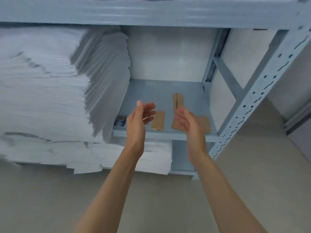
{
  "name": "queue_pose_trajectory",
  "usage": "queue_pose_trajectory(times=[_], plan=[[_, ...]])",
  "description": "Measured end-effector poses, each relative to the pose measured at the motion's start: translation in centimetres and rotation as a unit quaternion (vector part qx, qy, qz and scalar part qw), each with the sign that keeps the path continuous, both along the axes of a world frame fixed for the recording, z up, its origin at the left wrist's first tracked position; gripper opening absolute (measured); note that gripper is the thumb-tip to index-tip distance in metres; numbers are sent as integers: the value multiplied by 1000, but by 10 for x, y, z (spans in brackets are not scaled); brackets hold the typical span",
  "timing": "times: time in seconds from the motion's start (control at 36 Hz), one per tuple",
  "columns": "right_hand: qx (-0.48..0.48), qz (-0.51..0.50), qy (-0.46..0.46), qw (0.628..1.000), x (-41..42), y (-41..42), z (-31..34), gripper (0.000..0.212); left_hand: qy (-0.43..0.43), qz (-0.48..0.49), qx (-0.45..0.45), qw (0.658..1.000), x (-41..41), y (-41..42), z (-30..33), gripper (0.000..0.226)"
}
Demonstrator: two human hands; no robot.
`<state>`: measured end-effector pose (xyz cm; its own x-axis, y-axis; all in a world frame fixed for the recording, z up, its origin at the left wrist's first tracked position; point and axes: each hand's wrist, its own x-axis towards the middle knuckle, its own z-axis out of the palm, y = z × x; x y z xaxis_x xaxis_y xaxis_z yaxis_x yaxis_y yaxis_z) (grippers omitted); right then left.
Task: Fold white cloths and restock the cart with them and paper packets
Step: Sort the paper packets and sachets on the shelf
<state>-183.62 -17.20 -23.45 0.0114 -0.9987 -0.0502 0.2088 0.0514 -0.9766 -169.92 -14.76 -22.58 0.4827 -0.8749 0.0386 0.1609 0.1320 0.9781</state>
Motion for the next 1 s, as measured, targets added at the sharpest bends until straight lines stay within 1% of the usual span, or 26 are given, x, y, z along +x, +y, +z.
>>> queue_pose_trajectory(times=[0.06,0.11,0.17,0.28,0.36,0.47,0.61,0.81,1.0], plan=[[0,-8,-10,1000,-8,14,12,32,21,-3,4,1000,-8,14,13,49],[4,-13,-26,1000,-14,28,19,30,65,-14,9,998,-15,27,27,46],[-4,-14,-53,998,-16,38,25,27,93,-23,-5,995,-20,34,38,42],[-18,-42,-123,991,-25,56,35,29,78,-27,-30,996,-27,52,50,37],[-26,-52,-144,988,-31,64,45,31,66,-19,-48,996,-30,60,56,37],[-42,-66,-131,988,-39,66,60,30,64,-17,-67,996,-35,64,59,36],[-50,-74,-129,988,-49,63,69,30,59,-23,-64,996,-43,64,57,36],[-42,-73,-143,986,-60,57,64,25,55,-17,-52,997,-57,62,59,35],[-33,-58,-128,989,-73,42,53,26,42,4,-49,998,-54,60,53,32]])
